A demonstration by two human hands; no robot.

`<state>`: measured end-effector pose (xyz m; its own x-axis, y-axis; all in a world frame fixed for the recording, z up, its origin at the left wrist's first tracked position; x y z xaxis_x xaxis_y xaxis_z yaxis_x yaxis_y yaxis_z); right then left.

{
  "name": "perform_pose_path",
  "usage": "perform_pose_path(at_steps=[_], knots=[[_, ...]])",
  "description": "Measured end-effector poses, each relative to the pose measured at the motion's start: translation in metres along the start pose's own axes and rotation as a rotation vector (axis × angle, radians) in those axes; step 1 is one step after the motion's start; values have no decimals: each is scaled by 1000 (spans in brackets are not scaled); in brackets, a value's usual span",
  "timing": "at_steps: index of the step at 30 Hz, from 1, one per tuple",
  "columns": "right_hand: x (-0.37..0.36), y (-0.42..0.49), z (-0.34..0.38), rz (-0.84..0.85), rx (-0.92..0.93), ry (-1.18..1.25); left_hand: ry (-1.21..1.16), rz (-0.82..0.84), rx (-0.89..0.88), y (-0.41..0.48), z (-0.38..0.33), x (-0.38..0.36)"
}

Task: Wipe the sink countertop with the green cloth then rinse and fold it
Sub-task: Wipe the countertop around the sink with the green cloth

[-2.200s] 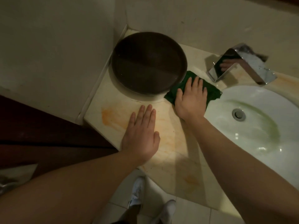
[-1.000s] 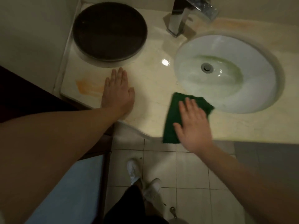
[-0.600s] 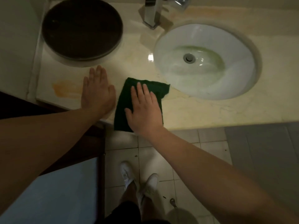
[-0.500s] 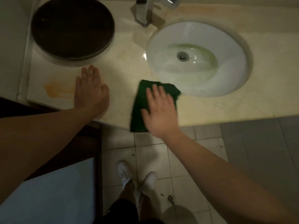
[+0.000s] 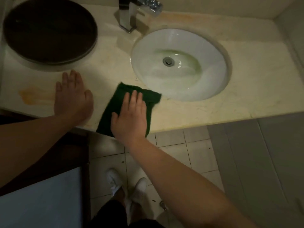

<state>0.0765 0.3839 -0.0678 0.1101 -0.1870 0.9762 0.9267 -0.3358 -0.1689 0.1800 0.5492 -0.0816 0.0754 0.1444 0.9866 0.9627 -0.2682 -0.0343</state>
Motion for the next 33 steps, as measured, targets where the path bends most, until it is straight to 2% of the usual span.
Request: perform_pose_path(at_steps=[2, 4, 5, 7, 9, 11, 15, 19, 25, 28, 30, 31, 33], knots=[[1, 3, -2, 30, 193, 6, -2, 13, -5, 1, 0, 0], [11, 15, -41, -27, 233, 5, 10, 24, 5, 1, -1, 2], [19, 25, -72, -89, 141, -3, 13, 33, 12, 0, -1, 3], [32, 35, -137, -184, -169, -27, 7, 36, 28, -1, 0, 4], [28, 26, -168, -170, -418, -9, -6, 46, 46, -2, 0, 3], [21, 9, -153, -166, -475, 23, -8, 53, 47, -1, -1, 4], [1, -13, -57, -100, -246, 10, -8, 77, 51, -2, 1, 3], [-4, 13, 19, -65, 24, -5, -49, 79, 55, 0, 4, 5], [-1, 61, 84, -8, 332, -15, -339, 63, 58, 0, 6, 12], [9, 75, 106, 110, 500, 145, -530, -1, 163, -2, 15, 23], [26, 83, 84, 155, 463, 453, -518, -123, 192, -5, 13, 42], [34, 89, 66, 117, 416, 581, -469, -165, 159, -3, 0, 51], [40, 100, 28, 20, 310, 606, -290, -105, -6, 15, -47, 53]])
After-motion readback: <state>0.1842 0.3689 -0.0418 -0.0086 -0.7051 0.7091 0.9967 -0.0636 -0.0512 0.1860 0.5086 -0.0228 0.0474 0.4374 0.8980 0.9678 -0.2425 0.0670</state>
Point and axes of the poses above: each hand's wrist, its own y-axis towards the middle knuckle, its own x-axis out of the back of the hand, z = x × y, the point moved 9 cm from there along y, towards the middle knuckle, and after that the axes turned 9 degrees about -x, right-handed, at the moved point
